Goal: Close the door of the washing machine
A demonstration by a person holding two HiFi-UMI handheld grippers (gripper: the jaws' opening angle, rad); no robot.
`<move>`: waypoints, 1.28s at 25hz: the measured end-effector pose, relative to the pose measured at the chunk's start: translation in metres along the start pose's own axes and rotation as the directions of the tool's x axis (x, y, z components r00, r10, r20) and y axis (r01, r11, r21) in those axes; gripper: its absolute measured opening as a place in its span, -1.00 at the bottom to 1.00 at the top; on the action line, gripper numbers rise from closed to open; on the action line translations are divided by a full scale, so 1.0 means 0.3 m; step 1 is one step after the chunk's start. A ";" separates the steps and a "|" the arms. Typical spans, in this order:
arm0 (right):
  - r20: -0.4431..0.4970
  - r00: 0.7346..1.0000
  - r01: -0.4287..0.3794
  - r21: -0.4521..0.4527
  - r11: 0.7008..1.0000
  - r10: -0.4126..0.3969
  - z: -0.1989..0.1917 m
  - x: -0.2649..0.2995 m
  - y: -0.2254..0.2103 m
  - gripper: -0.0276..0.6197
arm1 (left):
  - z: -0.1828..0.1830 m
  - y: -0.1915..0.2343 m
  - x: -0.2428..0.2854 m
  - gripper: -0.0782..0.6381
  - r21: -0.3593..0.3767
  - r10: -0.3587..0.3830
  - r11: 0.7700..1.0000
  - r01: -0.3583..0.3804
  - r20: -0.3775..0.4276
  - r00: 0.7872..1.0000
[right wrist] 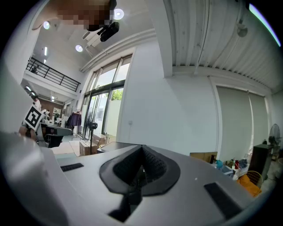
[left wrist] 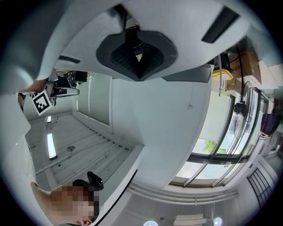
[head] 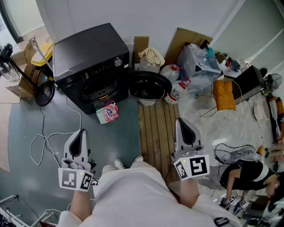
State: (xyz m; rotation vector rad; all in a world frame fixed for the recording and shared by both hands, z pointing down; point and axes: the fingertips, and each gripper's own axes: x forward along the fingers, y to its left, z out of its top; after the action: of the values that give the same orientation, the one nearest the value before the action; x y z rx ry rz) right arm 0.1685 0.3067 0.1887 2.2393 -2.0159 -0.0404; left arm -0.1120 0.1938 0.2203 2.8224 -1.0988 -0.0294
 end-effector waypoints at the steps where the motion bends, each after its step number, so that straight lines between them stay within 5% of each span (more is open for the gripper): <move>1: 0.002 1.000 0.001 0.004 1.000 -0.001 0.001 -0.001 -0.002 -0.92 | 0.000 -0.002 0.001 -0.77 0.000 0.000 1.000 0.000 -0.001 1.000; 19: 0.037 0.998 -0.045 0.043 0.998 0.044 -0.042 -0.037 -0.122 -0.91 | -0.008 -0.110 0.030 -0.77 0.015 0.023 1.000 -0.023 -0.018 1.000; 26: -0.004 0.999 -0.050 0.086 0.995 0.050 -0.142 -0.044 -0.262 -0.21 | -0.039 -0.171 0.037 -0.77 0.030 0.038 0.999 -0.037 -0.050 0.998; 32: -0.054 0.996 -0.059 0.098 0.993 0.065 -0.194 0.006 -0.300 -0.06 | -0.040 -0.179 0.106 -0.77 0.031 0.036 0.999 -0.034 -0.077 0.996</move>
State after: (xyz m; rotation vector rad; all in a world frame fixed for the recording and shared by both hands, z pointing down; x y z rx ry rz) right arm 0.2639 0.3186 0.2364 2.2044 -2.0987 0.1277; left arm -0.0517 0.2129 0.2270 2.8036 -1.1410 0.0993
